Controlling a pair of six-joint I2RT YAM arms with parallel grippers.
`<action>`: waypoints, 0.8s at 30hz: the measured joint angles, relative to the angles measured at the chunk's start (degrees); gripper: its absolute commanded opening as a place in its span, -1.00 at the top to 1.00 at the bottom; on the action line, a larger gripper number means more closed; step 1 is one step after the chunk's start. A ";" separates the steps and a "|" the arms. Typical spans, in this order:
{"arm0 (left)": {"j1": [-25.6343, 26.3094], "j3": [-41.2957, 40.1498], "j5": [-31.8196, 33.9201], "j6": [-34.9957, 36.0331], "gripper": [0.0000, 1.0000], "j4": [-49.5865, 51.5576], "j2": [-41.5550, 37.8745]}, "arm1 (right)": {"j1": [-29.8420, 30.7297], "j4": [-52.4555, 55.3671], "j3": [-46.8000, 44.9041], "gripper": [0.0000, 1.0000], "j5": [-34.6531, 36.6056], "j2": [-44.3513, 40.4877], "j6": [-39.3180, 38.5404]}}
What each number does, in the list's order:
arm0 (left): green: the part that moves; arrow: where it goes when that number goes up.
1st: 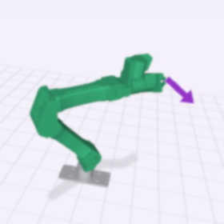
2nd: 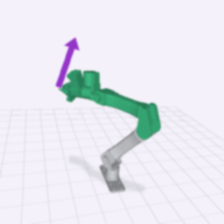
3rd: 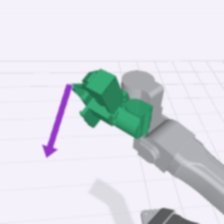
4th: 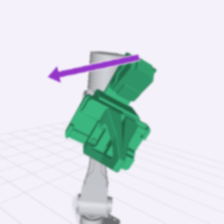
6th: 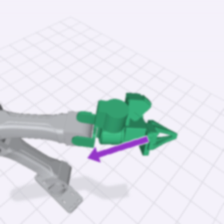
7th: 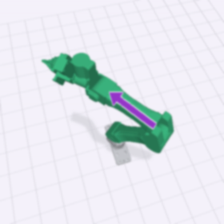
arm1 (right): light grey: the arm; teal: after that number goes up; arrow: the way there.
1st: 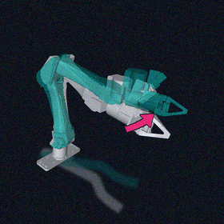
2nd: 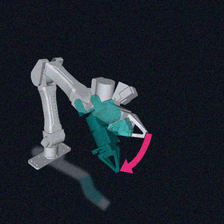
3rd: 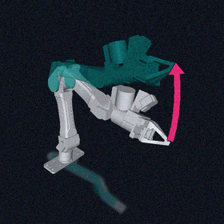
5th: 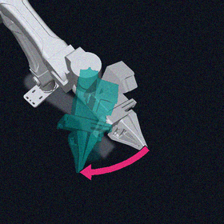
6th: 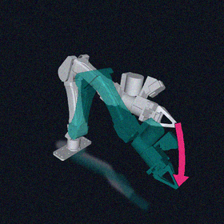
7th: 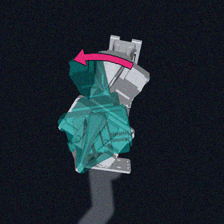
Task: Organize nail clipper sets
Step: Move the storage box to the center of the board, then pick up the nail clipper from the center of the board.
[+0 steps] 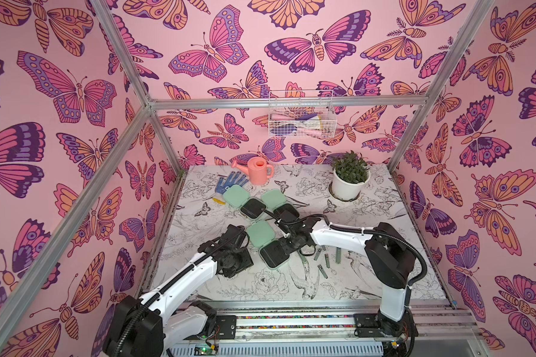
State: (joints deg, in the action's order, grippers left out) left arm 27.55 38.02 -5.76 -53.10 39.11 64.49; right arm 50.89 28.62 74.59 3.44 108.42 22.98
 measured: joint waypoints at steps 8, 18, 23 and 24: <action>0.98 0.02 -0.02 -0.48 -0.40 -1.75 0.24 | -0.31 5.90 -0.13 -0.10 4.02 -10.95 -2.21; 0.98 1.31 0.83 -0.63 -0.42 -3.19 0.24 | -0.90 4.96 -9.55 -0.12 4.39 -12.41 -3.04; 0.98 1.60 0.90 -0.59 -0.37 -3.54 0.26 | -0.90 3.17 -10.60 -0.12 4.48 -10.97 -2.38; 0.98 1.68 0.87 -0.59 -0.34 -3.54 0.31 | -0.90 2.80 -10.60 -0.12 4.48 -10.88 -2.40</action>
State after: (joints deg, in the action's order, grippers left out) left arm 28.53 39.70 -4.89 -53.69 35.57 64.79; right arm 50.00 31.42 63.99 7.92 97.54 20.58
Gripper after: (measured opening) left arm 0.688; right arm 0.564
